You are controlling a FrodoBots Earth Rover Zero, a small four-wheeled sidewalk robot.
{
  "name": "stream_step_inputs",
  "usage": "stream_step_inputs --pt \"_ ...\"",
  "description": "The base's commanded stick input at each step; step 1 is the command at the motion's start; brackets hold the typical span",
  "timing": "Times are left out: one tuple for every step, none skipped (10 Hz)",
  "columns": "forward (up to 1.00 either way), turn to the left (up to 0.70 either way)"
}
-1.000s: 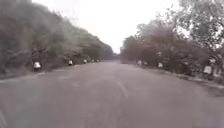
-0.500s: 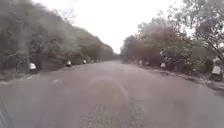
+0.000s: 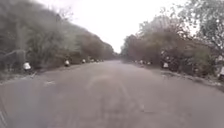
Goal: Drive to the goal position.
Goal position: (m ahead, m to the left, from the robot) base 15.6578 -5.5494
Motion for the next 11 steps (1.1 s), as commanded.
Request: stream_step_inputs --pt "0.70 0.00" --pt "0.70 0.00" --pt "0.70 0.00" --pt "0.70 0.00" --pt "0.70 0.00" --pt "0.70 0.00" --pt "0.70 0.00" --pt "0.70 0.00" --pt "0.70 0.00" --pt "0.70 0.00" --pt "0.70 0.00"
